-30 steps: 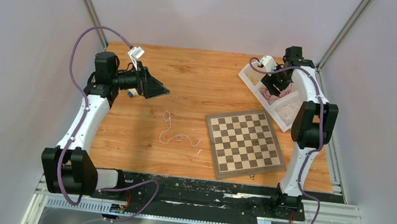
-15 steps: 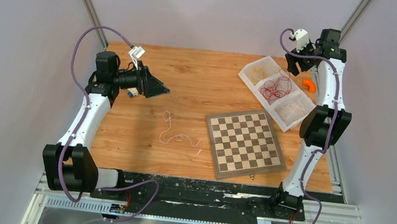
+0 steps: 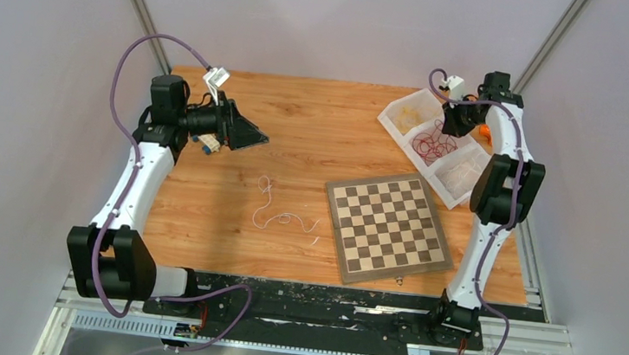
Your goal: Untangle the cables
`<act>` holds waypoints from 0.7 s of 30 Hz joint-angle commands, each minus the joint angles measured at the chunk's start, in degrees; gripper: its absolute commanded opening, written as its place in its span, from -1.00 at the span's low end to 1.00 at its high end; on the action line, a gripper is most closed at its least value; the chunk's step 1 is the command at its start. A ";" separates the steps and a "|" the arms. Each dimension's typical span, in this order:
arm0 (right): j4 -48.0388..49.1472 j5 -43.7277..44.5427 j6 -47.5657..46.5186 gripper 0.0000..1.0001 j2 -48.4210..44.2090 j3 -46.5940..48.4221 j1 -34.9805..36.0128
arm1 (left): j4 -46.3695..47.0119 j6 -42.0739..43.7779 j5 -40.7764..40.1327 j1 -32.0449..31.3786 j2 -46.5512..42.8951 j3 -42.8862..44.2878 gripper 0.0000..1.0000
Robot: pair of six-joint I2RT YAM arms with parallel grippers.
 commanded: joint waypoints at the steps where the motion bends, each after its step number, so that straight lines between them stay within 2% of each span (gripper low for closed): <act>1: -1.35 -10.08 -2.94 -1.00 -8.89 -4.03 0.17 | -0.79 1.62 0.13 -0.23 0.27 1.84 1.00; 5: -2.58 -11.91 -4.38 -1.00 -12.88 -8.20 0.80 | 0.60 0.40 0.44 -0.24 0.51 1.19 1.00; 10: -3.79 -10.63 -4.74 -1.00 -13.37 -12.86 2.80 | 1.63 -0.37 0.85 -0.24 0.97 0.99 1.00; 15: -3.58 -5.80 -4.29 -1.00 -10.24 -14.58 4.49 | -0.41 1.45 0.77 -0.24 0.49 1.50 1.00; 21: -2.71 2.54 -1.35 -1.00 -2.73 -10.02 4.93 | -1.55 2.00 0.31 -0.25 0.12 1.52 1.00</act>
